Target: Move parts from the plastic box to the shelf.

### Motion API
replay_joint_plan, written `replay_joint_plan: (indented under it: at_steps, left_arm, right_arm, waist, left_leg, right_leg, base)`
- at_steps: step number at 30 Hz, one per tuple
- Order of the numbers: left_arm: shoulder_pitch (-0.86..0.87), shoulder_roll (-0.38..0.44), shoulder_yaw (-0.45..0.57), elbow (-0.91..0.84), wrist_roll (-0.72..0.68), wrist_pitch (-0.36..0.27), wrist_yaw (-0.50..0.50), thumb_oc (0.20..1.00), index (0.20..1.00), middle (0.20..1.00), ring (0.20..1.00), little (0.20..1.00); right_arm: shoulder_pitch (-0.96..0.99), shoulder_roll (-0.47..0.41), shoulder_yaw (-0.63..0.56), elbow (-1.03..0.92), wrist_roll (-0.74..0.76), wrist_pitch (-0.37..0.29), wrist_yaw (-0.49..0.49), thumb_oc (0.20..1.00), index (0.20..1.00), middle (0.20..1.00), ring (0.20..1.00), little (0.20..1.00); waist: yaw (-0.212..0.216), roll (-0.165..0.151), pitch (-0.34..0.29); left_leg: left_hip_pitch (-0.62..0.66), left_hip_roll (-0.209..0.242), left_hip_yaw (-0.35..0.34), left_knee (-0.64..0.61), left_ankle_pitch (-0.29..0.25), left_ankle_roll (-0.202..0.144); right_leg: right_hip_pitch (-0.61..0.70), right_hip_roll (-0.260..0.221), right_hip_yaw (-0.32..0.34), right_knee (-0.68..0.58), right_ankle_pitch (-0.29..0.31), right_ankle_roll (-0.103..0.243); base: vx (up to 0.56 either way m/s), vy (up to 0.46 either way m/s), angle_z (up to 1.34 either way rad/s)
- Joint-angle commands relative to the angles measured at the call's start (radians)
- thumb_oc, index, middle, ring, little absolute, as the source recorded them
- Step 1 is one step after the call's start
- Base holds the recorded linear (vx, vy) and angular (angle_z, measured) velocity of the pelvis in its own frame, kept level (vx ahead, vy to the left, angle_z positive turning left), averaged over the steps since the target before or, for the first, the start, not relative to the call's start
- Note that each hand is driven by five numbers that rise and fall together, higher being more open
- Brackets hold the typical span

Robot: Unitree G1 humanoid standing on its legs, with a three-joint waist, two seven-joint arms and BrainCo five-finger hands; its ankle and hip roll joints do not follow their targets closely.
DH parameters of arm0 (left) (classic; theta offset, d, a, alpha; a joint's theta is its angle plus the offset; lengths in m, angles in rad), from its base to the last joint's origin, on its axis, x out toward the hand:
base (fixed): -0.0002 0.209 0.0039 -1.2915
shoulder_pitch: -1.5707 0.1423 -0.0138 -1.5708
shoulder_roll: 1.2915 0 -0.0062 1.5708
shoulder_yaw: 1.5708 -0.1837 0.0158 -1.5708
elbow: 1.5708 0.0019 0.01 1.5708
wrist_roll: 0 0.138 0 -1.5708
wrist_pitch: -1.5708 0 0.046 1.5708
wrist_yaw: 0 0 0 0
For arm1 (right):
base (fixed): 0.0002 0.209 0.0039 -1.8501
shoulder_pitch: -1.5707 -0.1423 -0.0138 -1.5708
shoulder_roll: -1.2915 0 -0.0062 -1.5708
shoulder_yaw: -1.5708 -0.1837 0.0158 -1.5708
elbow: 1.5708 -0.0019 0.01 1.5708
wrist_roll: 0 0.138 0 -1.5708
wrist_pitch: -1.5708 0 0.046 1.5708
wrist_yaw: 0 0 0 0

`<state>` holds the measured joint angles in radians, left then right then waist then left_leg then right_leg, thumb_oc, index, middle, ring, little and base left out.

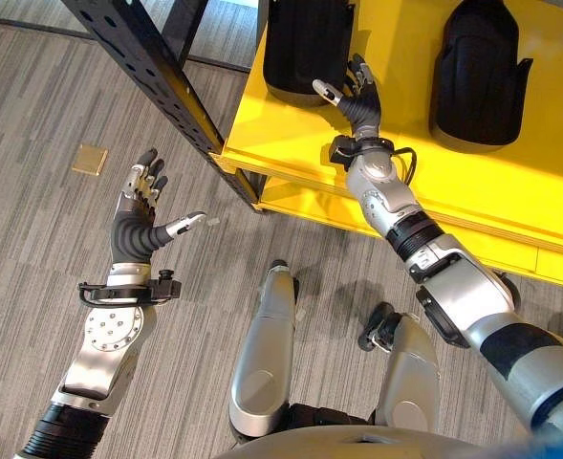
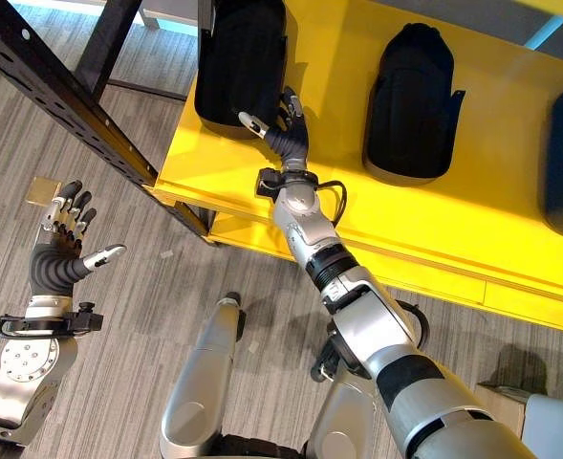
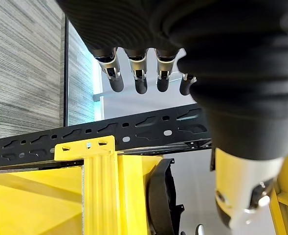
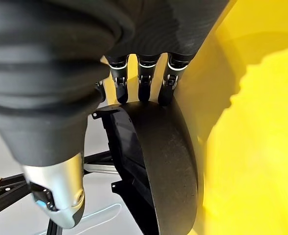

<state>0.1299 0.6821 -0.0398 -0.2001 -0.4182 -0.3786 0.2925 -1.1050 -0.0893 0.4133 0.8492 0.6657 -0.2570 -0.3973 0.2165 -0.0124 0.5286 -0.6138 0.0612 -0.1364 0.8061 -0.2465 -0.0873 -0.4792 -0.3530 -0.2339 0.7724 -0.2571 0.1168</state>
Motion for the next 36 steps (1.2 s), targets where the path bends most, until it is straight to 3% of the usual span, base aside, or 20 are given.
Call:
replay_joint_plan:
  at_steps: [1,36]
  left_arm:
    - [0.027,0.055,-0.001,-0.116,0.001,-0.076,0.035,1.0,1.0,1.0,1.0,1.0]
    - [0.026,0.058,-0.01,-0.106,-0.015,-0.075,0.036,1.0,1.0,1.0,1.0,1.0]
  right_arm:
    - [-0.051,0.061,-0.005,0.007,0.013,-0.016,0.02,1.0,1.0,1.0,1.0,1.0]
    - [-0.051,0.078,-0.013,0.023,0.033,-0.022,0.016,1.0,1.0,1.0,1.0,1.0]
  waist:
    - [0.029,0.019,-0.022]
    - [0.019,0.011,-0.021]
  left_leg:
    - [-0.053,-0.002,0.059,-0.064,0.08,0.078]
    - [-0.045,0.001,0.064,-0.065,0.079,0.079]
  right_leg:
    - [-0.013,0.002,0.08,-0.025,0.056,0.018]
    - [-0.01,0.003,0.081,-0.037,0.065,0.021]
  base:
    - [0.0,0.0,0.0]
    - [0.0,0.0,0.0]
